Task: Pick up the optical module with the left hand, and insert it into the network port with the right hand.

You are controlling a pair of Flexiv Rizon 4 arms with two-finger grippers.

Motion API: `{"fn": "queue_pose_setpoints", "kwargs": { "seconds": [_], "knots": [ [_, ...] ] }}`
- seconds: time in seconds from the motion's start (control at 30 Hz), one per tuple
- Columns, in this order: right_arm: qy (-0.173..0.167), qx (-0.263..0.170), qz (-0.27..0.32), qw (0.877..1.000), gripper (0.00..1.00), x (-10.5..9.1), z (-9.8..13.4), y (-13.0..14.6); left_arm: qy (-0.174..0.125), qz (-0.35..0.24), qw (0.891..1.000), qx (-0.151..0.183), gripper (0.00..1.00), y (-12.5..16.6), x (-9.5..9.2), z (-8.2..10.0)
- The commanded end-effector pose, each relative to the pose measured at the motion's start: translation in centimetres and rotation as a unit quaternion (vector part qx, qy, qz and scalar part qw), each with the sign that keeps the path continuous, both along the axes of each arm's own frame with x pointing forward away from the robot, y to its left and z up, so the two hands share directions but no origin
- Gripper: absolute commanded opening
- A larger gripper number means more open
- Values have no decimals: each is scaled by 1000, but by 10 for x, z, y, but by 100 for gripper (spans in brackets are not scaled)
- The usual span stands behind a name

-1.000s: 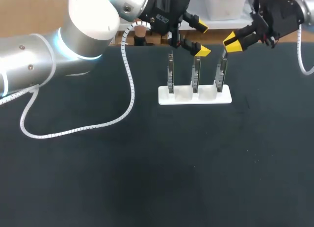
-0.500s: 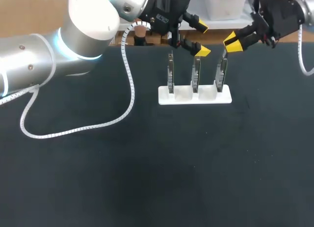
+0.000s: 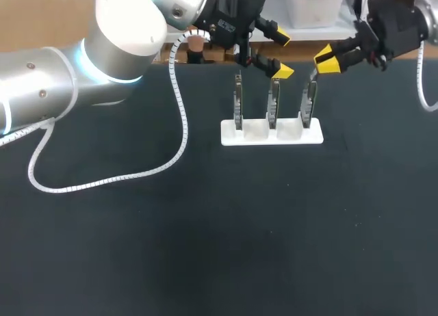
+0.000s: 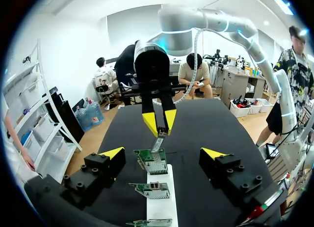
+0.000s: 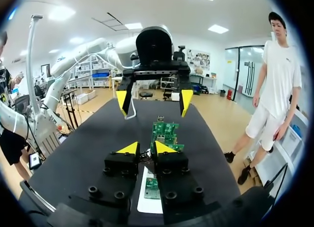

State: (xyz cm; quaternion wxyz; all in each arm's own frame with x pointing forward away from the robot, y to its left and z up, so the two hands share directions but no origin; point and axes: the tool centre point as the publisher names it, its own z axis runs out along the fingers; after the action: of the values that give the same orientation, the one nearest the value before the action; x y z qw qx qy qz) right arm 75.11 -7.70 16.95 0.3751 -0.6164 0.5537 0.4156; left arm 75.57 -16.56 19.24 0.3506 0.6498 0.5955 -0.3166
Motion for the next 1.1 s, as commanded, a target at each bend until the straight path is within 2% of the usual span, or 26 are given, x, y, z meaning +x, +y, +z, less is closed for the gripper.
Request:
{"fn": "queue_pose_setpoints", "kwargs": {
  "seconds": [0.03, 0.23, 0.73, 1.1],
  "knots": [
    [2, 3, -1, 1000, 0, 0, -13, -2, 2, -1, 1000, 4, 100, -1, 3, 1],
    [10, 2, 4, 1000, 0, 1, -15, -1, 2, -1, 1000, 4, 100, -1, 3, 1],
    [4, -20, 10, 1000, 0, 8, -4, -2, 2, -1, 1000, 4, 100, -1, 3, 1],
    [-23, -54, 9, 998, 0, 7, 22, 3, 2, -1, 1000, 4, 100, -1, 3, 1]
  ]
}}
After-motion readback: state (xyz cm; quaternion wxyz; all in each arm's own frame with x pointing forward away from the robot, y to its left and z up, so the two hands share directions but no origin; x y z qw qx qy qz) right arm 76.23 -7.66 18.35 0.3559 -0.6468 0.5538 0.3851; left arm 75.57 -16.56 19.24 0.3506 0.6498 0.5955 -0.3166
